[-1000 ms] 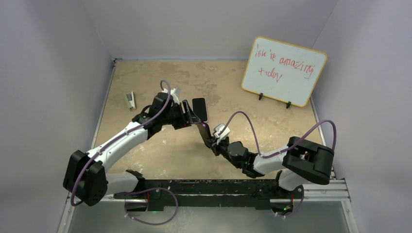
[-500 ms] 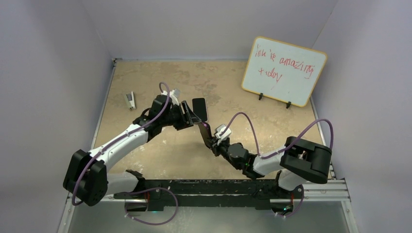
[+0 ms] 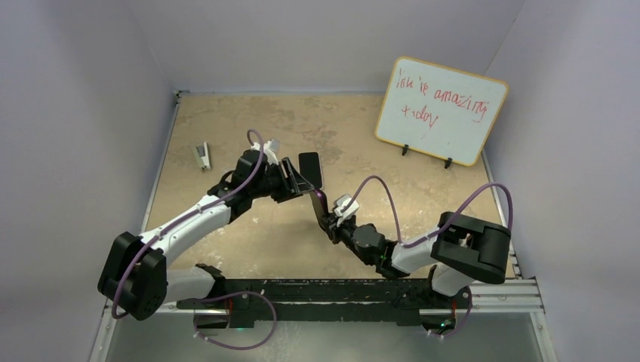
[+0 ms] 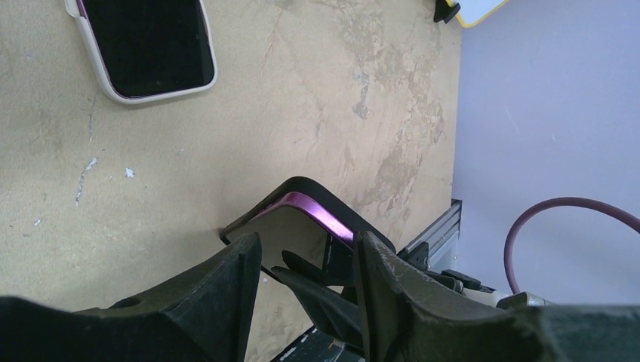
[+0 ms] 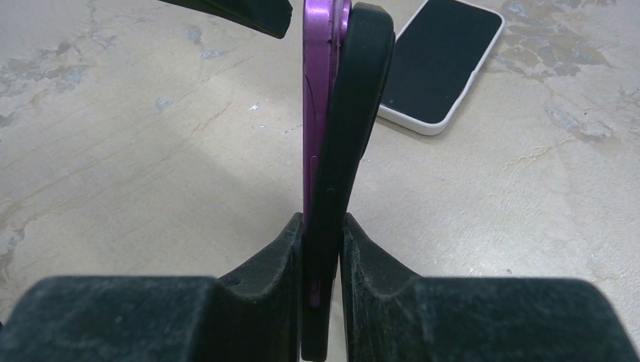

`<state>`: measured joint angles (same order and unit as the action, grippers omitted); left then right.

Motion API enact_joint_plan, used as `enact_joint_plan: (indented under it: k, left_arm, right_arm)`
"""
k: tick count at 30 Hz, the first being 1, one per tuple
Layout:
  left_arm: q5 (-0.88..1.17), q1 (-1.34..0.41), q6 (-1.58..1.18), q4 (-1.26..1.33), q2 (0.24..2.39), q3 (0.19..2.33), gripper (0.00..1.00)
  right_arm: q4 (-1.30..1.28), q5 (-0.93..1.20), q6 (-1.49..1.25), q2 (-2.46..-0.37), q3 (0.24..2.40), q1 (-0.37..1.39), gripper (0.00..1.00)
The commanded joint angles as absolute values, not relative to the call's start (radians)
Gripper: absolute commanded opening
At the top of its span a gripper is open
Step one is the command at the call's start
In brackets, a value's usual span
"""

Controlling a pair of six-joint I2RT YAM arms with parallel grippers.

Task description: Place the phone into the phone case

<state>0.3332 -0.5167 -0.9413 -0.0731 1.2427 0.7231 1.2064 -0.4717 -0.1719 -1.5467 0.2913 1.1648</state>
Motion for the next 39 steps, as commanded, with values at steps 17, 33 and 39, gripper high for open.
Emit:
enact_joint_plan:
  k: [17, 33, 39]
  left_arm:
    - [0.379, -0.590, -0.988, -0.202, 1.211, 0.738, 0.61]
    - [0.373, -0.591, -1.093, -0.125, 1.193, 0.659, 0.60]
    - [0.338, -0.614, -1.103, -0.128, 1.188, 0.572, 0.54]
  right_arm:
    - [1.233, -0.553, -0.218, -1.592, 0.274, 1.231, 0.22]
    - [1.251, -0.571, -0.230, -1.610, 0.273, 1.242, 0.22]
    - [1.244, -0.578, -0.235, -1.617, 0.271, 1.246, 0.31]
